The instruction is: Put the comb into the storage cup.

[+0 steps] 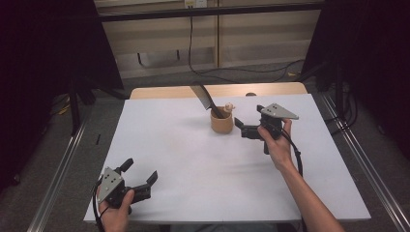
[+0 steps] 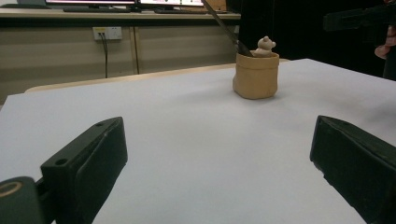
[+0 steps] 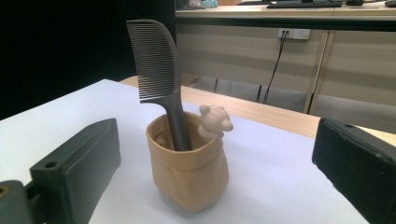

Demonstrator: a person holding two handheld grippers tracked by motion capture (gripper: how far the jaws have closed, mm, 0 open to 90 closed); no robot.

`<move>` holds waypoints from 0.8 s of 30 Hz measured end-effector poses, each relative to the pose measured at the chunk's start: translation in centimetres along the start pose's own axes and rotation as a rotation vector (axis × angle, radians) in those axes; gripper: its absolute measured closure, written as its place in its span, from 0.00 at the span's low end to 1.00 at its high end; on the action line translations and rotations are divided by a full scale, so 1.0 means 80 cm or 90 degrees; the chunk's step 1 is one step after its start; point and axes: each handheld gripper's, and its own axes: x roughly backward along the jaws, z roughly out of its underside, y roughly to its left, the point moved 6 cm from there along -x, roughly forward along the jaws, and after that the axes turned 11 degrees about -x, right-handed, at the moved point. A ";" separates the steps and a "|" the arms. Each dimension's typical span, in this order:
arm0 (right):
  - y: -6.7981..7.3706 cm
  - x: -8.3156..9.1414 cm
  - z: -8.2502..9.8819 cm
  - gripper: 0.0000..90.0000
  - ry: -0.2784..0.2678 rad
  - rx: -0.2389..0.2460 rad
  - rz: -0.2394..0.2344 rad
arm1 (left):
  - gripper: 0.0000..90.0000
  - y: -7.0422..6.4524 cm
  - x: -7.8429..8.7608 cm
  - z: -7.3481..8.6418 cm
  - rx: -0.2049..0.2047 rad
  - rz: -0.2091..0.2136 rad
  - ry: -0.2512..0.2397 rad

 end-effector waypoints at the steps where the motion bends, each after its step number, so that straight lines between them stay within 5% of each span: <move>1: 0.000 0.002 0.000 0.01 0.002 -0.002 -0.002 | 0.05 -0.001 0.000 0.000 0.000 0.000 -0.002; 24: -0.006 0.045 0.020 0.00 -0.017 -0.007 0.037 | 0.05 0.002 0.001 -0.001 0.007 -0.011 -0.005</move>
